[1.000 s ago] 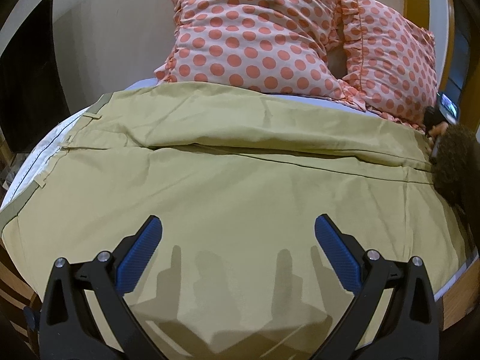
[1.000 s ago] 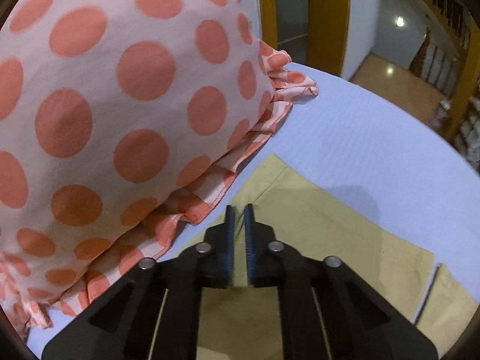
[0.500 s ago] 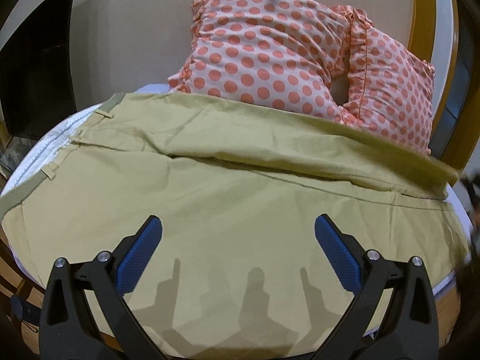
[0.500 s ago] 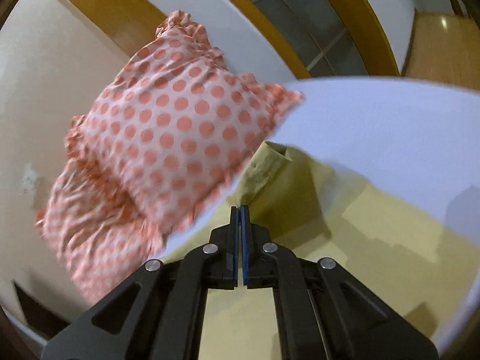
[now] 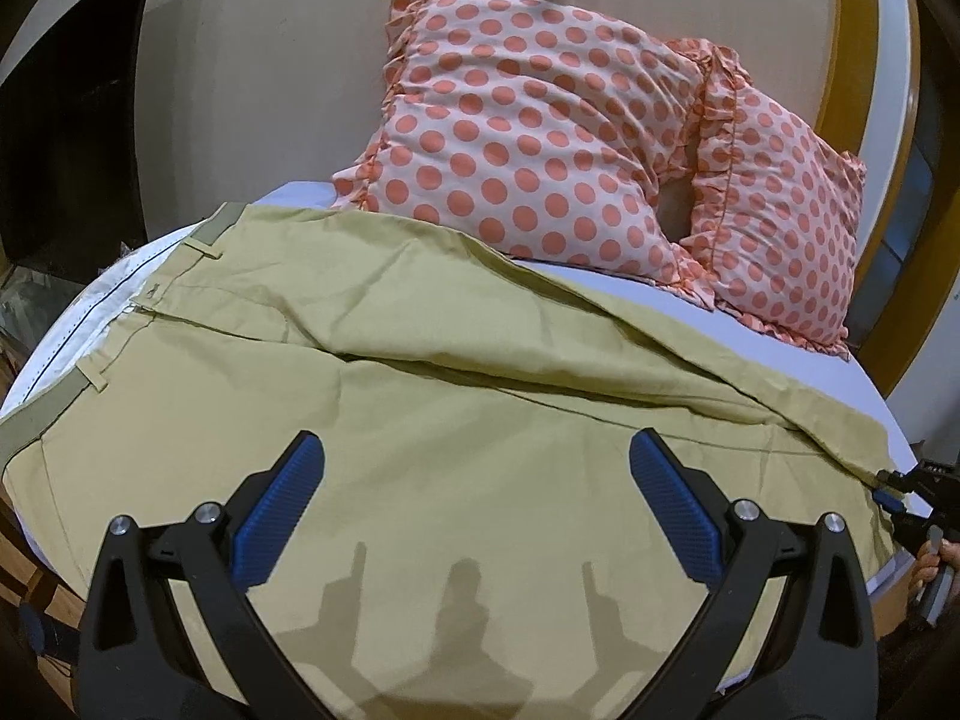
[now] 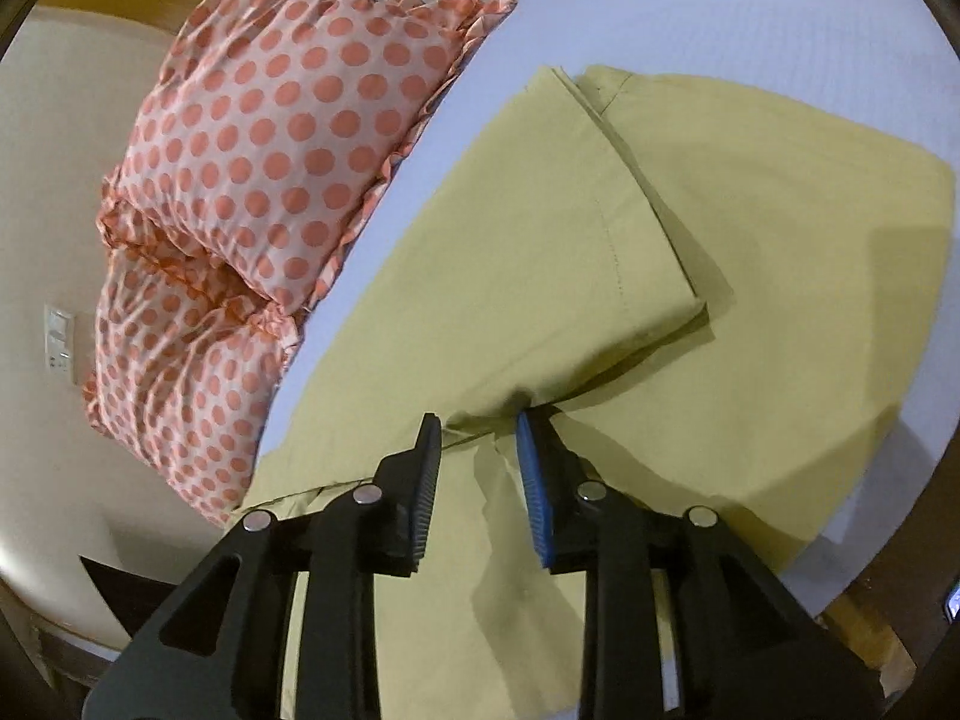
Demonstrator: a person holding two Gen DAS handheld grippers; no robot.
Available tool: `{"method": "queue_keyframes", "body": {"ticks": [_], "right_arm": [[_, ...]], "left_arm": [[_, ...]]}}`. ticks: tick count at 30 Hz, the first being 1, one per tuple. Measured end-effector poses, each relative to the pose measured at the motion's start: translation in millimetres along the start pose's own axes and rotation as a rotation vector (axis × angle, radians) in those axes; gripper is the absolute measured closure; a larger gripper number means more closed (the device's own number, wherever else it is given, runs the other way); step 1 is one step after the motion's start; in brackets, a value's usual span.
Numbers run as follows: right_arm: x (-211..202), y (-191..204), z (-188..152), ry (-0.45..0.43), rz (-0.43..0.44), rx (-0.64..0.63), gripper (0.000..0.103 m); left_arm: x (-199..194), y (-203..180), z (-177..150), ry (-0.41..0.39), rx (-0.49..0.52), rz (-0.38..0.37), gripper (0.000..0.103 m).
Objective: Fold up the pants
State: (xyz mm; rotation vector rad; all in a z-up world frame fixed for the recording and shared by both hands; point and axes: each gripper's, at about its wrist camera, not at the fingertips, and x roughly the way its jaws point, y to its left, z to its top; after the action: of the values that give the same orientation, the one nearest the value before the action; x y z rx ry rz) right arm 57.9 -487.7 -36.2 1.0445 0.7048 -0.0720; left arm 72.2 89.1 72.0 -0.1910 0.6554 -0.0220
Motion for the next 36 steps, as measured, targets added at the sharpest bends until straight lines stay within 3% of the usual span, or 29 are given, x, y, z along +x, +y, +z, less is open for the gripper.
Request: {"method": "queue_keyframes", "body": {"ticks": [2,5,10,11,13,14,16,18,20,24,26,29,30,31,33,36], "right_arm": [[0.0,3.6,-2.0,0.023,0.002,0.033,0.07],[1.6,13.4,-4.6,0.037,0.02,0.066,0.05],[13.9,23.2,4.0,-0.051,0.018,0.071,0.049],[16.4,21.9,5.7,-0.074,0.03,0.075,0.054],[24.2,19.2,11.0,-0.115,0.014,0.063,0.078],[28.4,13.6,14.0,-0.123,0.063,0.073,0.101],[21.1,-1.6,18.7,-0.165,0.208,0.105,0.101],[1.3,-3.4,19.8,-0.235,0.278,0.065,0.101],[-16.4,-2.9,20.9,-0.286,0.29,0.017,0.101],[-29.3,-9.1,20.9,-0.303,0.314,0.013,0.101],[-28.1,-11.4,20.1,-0.299,0.319,0.015,0.101],[-24.8,-13.1,21.4,-0.289,0.324,0.03,0.101],[-23.9,-12.8,22.3,-0.287,0.326,0.033,0.101],[-23.7,-11.7,23.4,-0.288,0.328,0.028,0.101],[-25.0,-9.1,24.8,-0.291,0.337,0.016,0.101],[-36.6,-2.1,25.8,-0.308,0.359,-0.006,0.101]], "left_arm": [[4.1,3.0,5.2,0.005,-0.007,-0.003,0.002],[11.0,1.9,11.6,0.011,-0.003,0.001,0.002],[23.9,-8.4,23.8,0.02,0.026,-0.031,0.002],[26.4,-9.1,27.0,0.02,0.026,-0.049,0.002],[32.0,-7.7,34.2,0.017,0.008,-0.109,0.002],[36.4,-5.1,38.7,0.021,-0.012,-0.142,0.002],[48.2,2.5,50.5,0.037,-0.067,-0.184,0.002],[61.9,9.6,62.9,0.056,-0.108,-0.193,0.002],[85.5,18.3,79.7,0.098,-0.158,-0.18,0.002],[135.6,31.1,101.3,0.198,-0.24,-0.136,0.003],[158.5,32.2,107.1,0.238,-0.249,-0.089,0.01],[189.6,43.7,108.6,0.3,-0.295,-0.043,0.045],[199.3,51.3,107.1,0.315,-0.333,-0.059,0.078],[203.7,56.7,105.2,0.323,-0.363,-0.085,0.097],[199.7,68.2,99.0,0.299,-0.426,-0.135,0.099],[164.0,60.4,95.3,0.236,-0.352,-0.12,0.101]]}}
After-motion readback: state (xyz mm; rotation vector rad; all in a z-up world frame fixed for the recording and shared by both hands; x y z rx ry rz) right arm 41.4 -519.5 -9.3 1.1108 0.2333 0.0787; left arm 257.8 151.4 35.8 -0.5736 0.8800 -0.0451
